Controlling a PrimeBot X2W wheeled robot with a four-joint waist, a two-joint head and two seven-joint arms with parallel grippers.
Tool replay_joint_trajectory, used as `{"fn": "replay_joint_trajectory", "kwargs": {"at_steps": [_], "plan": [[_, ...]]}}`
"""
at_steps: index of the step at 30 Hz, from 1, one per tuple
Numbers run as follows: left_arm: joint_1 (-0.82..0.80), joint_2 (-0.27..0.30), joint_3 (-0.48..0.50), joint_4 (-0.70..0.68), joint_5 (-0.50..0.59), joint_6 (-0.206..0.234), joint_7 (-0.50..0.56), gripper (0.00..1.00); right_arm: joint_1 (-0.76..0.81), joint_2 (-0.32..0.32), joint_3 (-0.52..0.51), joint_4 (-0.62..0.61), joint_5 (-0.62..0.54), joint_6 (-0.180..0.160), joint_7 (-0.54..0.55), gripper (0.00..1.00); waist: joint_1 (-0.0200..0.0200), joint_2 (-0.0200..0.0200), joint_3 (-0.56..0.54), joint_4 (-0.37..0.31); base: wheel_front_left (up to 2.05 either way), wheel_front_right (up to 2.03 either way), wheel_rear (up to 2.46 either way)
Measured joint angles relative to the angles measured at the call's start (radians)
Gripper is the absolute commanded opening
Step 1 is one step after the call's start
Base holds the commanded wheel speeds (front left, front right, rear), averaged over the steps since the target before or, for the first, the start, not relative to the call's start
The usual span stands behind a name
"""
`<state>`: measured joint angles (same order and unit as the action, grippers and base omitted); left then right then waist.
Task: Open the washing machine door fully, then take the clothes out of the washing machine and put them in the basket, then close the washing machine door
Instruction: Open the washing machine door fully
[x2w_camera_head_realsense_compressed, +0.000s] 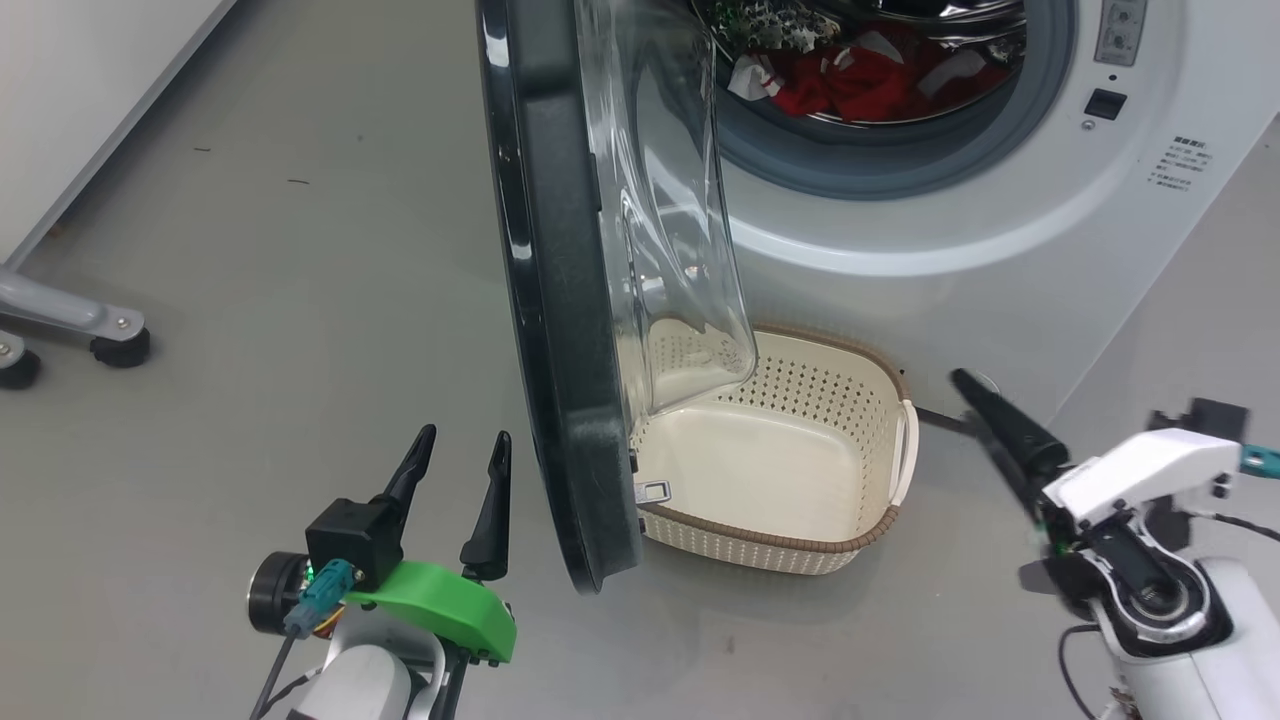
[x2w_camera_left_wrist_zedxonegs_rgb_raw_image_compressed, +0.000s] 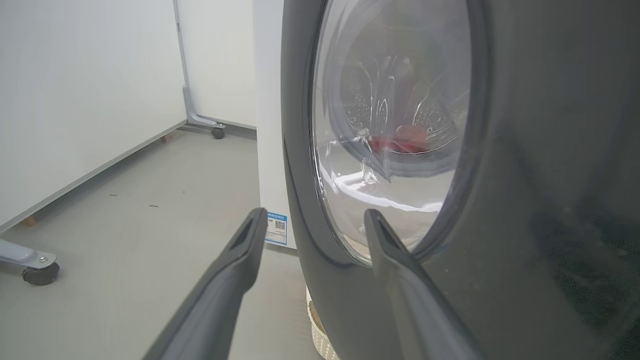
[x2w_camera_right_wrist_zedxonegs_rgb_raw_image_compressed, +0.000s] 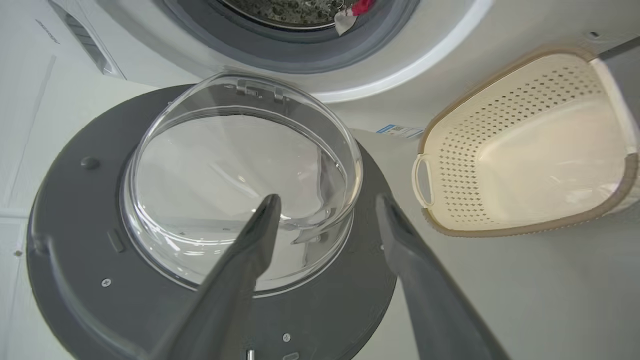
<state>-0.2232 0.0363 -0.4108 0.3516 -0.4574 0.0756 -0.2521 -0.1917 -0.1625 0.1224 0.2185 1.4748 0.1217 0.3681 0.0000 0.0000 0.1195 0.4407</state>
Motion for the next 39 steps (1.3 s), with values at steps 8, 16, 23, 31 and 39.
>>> {"fn": "replay_joint_trajectory", "kwargs": {"at_steps": [8,16,23,31,39], "plan": [[0.000,0.001,-0.001,0.000,0.000,0.003,0.000,1.00,0.017,-0.093,0.026,-0.082,-0.333,0.000,-0.247,1.00,0.0000,0.0000,-0.002,-0.004,0.00,0.00,0.00],[0.000,0.001,-0.002,0.002,0.000,0.004,0.000,1.00,0.017,-0.173,0.071,-0.116,-0.683,0.000,-0.505,1.00,0.0000,0.0000,-0.005,-0.002,0.00,0.00,0.00],[0.000,0.001,-0.002,0.004,0.000,0.007,0.000,1.00,0.026,-0.212,0.098,-0.088,-0.910,-0.050,-0.654,1.00,0.0000,0.0001,-0.007,0.001,0.00,0.00,0.00],[0.001,0.001,-0.002,0.007,0.000,0.007,0.000,1.00,0.080,-0.162,0.145,-0.019,-0.987,-0.117,-0.632,1.00,0.0000,0.0000,-0.008,0.002,0.00,0.00,0.00],[0.001,0.001,-0.002,0.007,0.000,0.007,0.000,1.00,0.090,-0.116,0.146,0.014,-1.022,-0.153,-0.629,1.00,0.0000,0.0000,-0.008,0.000,0.00,0.00,0.00]]}}
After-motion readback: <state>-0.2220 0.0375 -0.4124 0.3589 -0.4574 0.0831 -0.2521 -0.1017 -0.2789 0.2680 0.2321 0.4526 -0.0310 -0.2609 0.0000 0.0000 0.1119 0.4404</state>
